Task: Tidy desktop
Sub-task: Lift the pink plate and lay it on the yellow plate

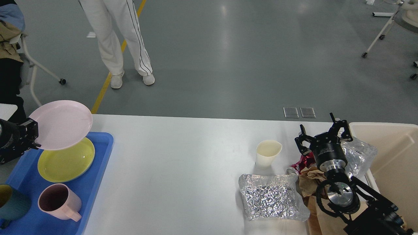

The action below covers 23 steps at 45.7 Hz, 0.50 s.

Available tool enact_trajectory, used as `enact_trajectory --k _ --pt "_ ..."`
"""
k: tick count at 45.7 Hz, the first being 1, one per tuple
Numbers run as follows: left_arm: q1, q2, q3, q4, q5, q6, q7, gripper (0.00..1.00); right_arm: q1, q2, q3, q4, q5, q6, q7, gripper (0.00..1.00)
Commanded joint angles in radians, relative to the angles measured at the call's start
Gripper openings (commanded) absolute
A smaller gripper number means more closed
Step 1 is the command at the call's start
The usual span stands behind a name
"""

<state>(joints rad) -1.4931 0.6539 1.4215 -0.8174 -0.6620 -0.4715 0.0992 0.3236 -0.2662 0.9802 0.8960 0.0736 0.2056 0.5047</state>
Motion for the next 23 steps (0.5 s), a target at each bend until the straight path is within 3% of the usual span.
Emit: enact_trajectory --k 1,9,23 --pt "0.167 0.004 -0.121 0.153 0.025 0.014 0.049 0.0 0.0 -0.001 0.0 0.0 0.0 0.0 0.0 1.0" --pt "0.332 -0.011 -0.243 0.25 0.084 0.122 0.137 0.0 0.0 -0.001 0.0 0.0 0.0 0.0 0.0 1.0" --pt "0.353 -0.03 -0.371 0.248 0.163 0.146 0.14 0.0 0.0 0.001 0.0 0.0 0.0 0.0 0.0 1.0"
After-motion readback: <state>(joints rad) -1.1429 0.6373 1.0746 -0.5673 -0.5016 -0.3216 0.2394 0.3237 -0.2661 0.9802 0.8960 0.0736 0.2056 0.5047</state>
